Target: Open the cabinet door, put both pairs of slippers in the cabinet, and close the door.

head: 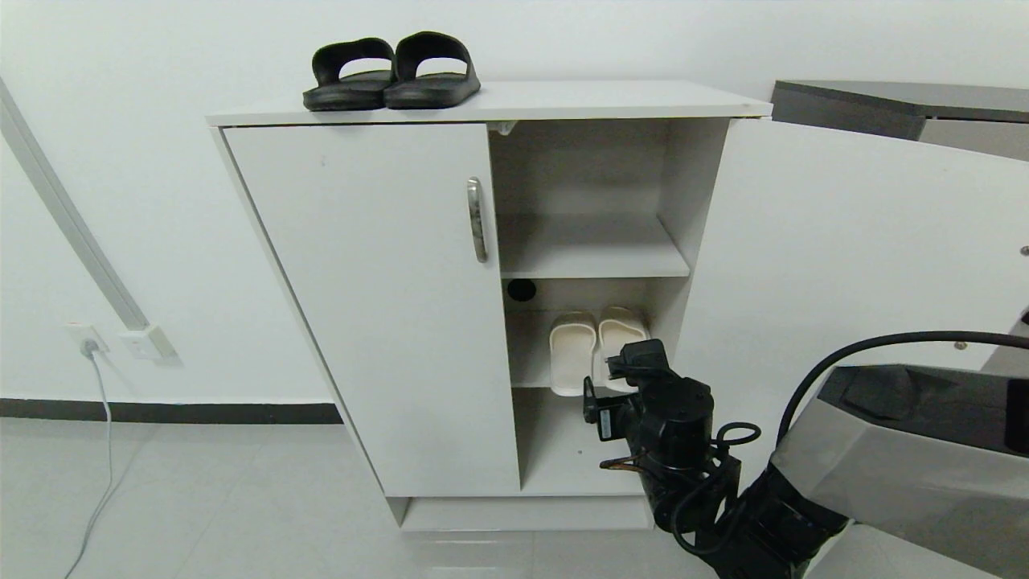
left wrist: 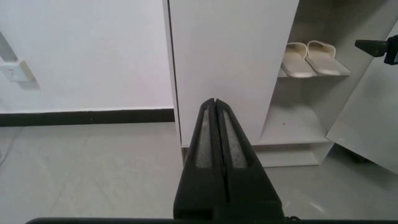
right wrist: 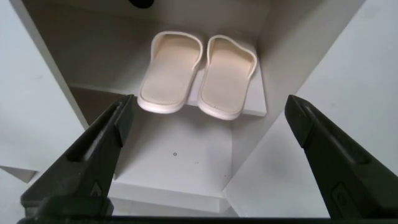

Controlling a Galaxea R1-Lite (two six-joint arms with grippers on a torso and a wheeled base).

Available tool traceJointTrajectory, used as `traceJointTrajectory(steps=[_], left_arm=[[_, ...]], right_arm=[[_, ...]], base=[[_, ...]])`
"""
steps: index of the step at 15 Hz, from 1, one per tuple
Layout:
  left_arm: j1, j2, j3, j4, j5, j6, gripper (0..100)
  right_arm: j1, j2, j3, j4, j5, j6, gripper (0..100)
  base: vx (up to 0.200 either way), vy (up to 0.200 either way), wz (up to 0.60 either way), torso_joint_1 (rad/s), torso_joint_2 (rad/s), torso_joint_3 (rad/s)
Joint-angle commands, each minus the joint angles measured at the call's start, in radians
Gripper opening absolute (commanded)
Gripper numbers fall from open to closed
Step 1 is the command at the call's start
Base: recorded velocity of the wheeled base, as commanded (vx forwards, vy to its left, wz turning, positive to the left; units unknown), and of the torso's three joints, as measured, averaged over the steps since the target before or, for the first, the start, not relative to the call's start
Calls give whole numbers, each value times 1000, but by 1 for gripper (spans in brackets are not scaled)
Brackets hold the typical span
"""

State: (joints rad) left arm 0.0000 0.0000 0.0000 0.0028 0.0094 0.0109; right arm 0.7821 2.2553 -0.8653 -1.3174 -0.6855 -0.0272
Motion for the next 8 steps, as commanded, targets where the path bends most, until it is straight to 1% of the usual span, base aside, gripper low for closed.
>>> traceJointTrajectory(steps=[1, 4, 6, 8], left_arm=[[0, 0, 0, 0, 0, 0, 0], [0, 0, 0, 0, 0, 0, 0], [0, 0, 0, 0, 0, -2, 0], [0, 0, 0, 0, 0, 0, 0]], right_arm=[[-1, 1, 0, 0, 0, 0, 100], [-3, -8, 5, 0, -2, 1, 100], [25, -42, 51, 1, -2, 3, 100], [45, -57, 58, 0, -2, 3, 100]], base=[[0, 200, 0, 7, 2, 2], [0, 200, 0, 1, -1, 7], [0, 200, 0, 5, 2, 0], [0, 200, 0, 5, 2, 5]])
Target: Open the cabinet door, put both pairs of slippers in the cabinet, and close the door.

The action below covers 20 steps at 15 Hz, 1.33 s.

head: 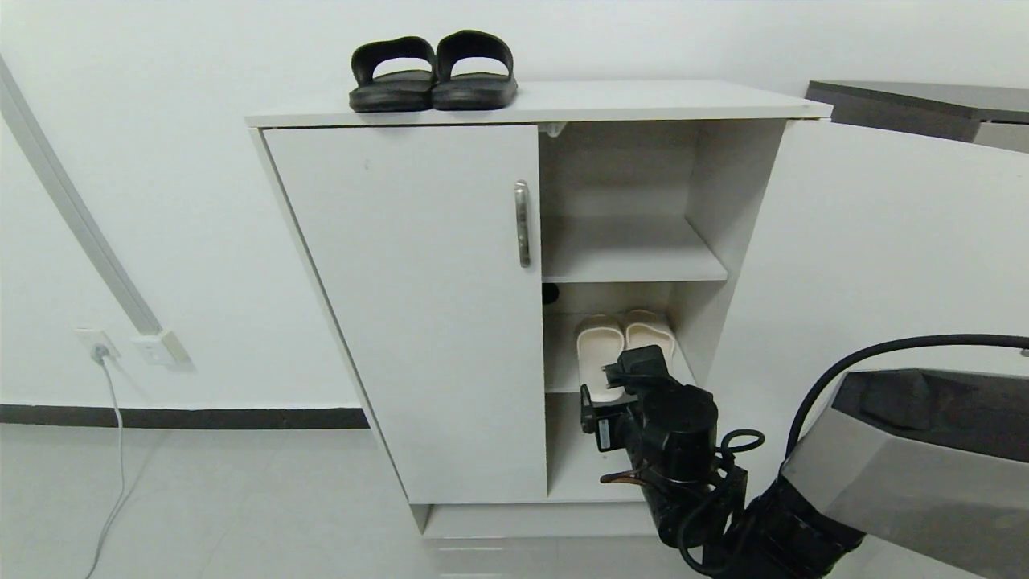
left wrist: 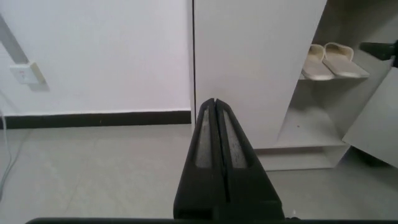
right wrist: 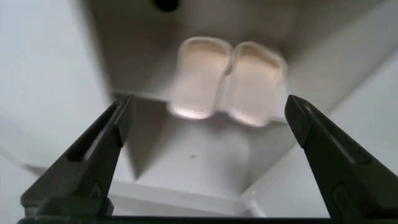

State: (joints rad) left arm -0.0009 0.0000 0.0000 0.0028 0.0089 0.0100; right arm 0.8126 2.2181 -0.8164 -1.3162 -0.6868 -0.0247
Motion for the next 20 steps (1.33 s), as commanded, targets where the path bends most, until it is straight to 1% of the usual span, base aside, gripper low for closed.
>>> traceJointTrajectory(steps=[1, 2, 12, 15, 16, 20], left_arm=[[1, 2, 0, 0, 0, 1, 0], [1, 2, 0, 0, 0, -1, 0], [1, 2, 0, 0, 0, 1, 0], [1, 0, 0, -1, 5, -4, 0], [1, 0, 0, -1, 5, -4, 0], [1, 0, 0, -1, 2, -2, 0]], right_arm=[[23, -28, 14, 0, -2, 0, 100], [30, -34, 19, 2, -14, 0, 100], [34, -37, 37, 0, -8, -1, 100], [27, -37, 40, -3, 0, 3, 100], [25, -37, 49, -25, 20, -1, 100], [14, -37, 59, -37, 24, -27, 100]], base=[[0, 200, 0, 7, -2, 2], [0, 200, 0, 7, 2, 2], [0, 200, 0, 3, 3, 3], [0, 0, 0, 0, 0, 0], [0, 0, 0, 0, 0, 0], [0, 0, 0, 0, 0, 0]])
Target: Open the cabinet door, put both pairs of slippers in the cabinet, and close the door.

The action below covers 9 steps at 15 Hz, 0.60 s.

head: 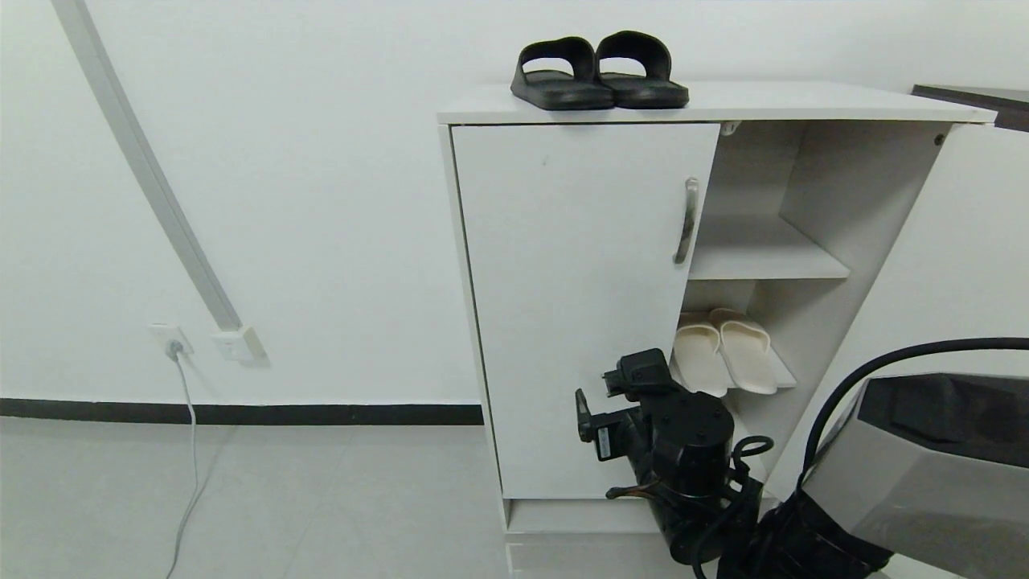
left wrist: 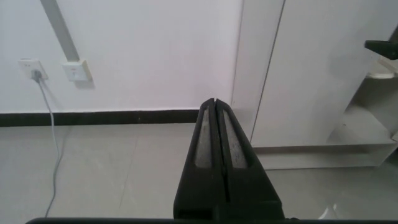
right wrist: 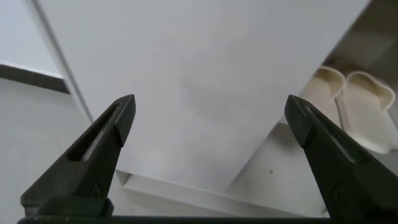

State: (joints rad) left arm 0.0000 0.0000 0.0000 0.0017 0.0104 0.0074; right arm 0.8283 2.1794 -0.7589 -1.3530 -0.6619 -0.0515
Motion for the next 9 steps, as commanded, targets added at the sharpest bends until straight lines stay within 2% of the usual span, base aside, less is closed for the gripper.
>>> traceJointTrajectory(steps=[1, 6, 9], left_arm=[[0, 0, 0, 0, 0, 0, 0], [0, 0, 0, 0, 0, 0, 0], [0, 0, 0, 0, 0, 0, 0]], right_arm=[[-1, 3, 6, 2, -1, -2, 100], [-3, 13, 4, 0, -1, -11, 100], [-3, 13, 6, 0, -1, -11, 100]], base=[[0, 0, 0, 0, 0, 0], [0, 0, 0, 0, -15, -15], [0, 0, 0, 10, -212, -294]])
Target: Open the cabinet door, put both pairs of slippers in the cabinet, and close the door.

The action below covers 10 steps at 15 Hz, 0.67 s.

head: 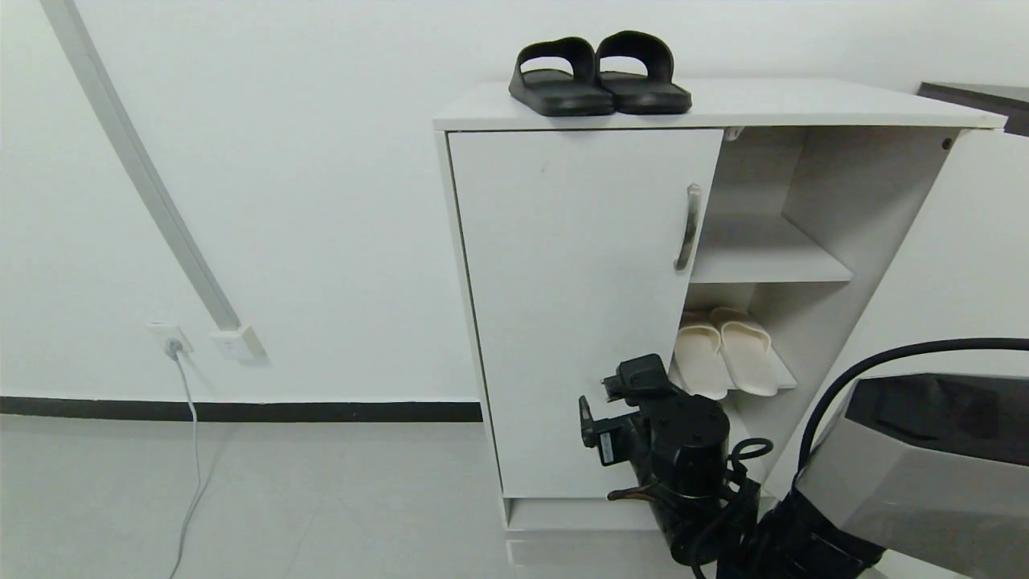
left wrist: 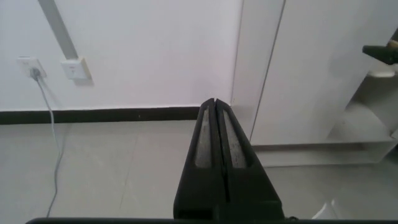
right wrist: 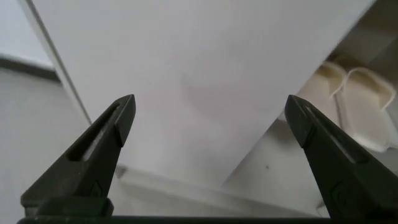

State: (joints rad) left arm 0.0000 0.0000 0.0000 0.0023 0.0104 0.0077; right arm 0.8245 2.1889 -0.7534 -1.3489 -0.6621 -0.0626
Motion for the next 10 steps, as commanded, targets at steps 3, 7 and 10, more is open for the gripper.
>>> traceJointTrajectory(steps=[3, 7, 10], left_arm=[[0, 0, 0, -1, 0, 0, 0], [0, 0, 0, -1, 0, 0, 0], [0, 0, 0, -1, 0, 0, 0]], right_arm=[[1, 3, 2, -4, -1, 1, 100], [-1, 3, 2, -4, -1, 1, 100], [-1, 3, 2, -4, -1, 0, 100]], base=[[0, 0, 0, 40, -497, -364], [0, 0, 0, 106, -455, -347], [0, 0, 0, 126, -456, -336]])
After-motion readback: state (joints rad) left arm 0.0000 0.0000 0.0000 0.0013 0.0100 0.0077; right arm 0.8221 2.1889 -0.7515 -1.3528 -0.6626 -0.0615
